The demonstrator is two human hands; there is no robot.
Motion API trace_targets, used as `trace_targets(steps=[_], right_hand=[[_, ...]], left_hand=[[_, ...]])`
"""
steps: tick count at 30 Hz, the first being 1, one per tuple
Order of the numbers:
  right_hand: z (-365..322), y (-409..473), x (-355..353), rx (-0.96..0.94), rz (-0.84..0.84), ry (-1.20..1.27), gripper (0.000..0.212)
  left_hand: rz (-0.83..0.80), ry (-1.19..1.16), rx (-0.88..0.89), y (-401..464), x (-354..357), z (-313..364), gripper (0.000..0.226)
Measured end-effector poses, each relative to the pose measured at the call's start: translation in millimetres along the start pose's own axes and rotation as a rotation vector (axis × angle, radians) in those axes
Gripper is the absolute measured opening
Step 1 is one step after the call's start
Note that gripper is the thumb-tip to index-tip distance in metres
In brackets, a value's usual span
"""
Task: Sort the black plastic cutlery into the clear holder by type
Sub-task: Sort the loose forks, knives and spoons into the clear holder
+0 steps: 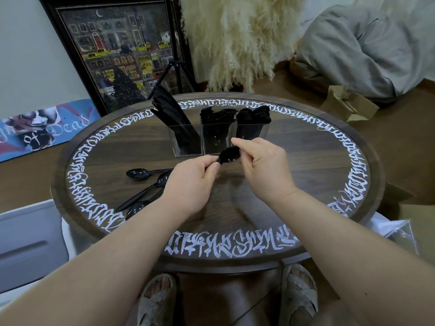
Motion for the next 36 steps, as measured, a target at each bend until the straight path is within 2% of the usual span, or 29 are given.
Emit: trace_targets(steps=[3, 8, 10, 13, 16, 19, 22, 26, 29, 33, 36], right_hand=[[-2, -3, 1, -0.074, -0.008, -0.041, 0.029], [-1, -1, 4, -0.074, -0.045, -0.094, 0.022], [10, 2, 3, 0.073, -0.071, -0.024, 0.022], [36, -1, 6, 0.485, -0.147, 0.276, 0.022], [33, 1, -2, 0.587, -0.170, 0.469, 0.026], [30, 8, -20, 0.547, -0.135, 0.478, 0.027], [35, 26, -54, 0.479, -0.024, 0.424, 0.024], [32, 60, -114, 0.246, 0.220, 0.213, 0.019], [29, 84, -128, 0.090, 0.326, 0.045, 0.025], [14, 109, -101, -0.180, 0.295, -0.175, 0.024], [18, 121, -62, -0.215, 0.139, -0.238, 0.024]], left_hand=[[-0.006, 0.052, 0.014, 0, 1, 2, 0.027], [0.023, 0.120, 0.053, 0, -1, 9, 0.030], [0.045, 0.107, 0.047, 1, -3, 10, 0.029], [0.096, 0.021, 0.037, 3, -9, 12, 0.029], [0.106, -0.019, 0.083, 3, -9, 20, 0.028], [0.125, 0.019, 0.152, 6, -9, 30, 0.030], [0.212, 0.048, 0.198, 15, -18, 39, 0.036], [0.264, 0.139, 0.241, 27, -25, 44, 0.043], [0.258, 0.241, 0.245, 38, -25, 44, 0.050], [0.235, 0.364, 0.243, 59, -27, 42, 0.059], [0.199, 0.432, 0.219, 74, -27, 33, 0.064]])
Point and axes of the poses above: each hand's wrist, its own y-axis towards the middle knuckle, its own x-axis out of the palm, z = x × y, the point moved 9 cm from there along y, towards the middle knuckle, and after that the axes turned 9 degrees about z, right-handed, at the moved point
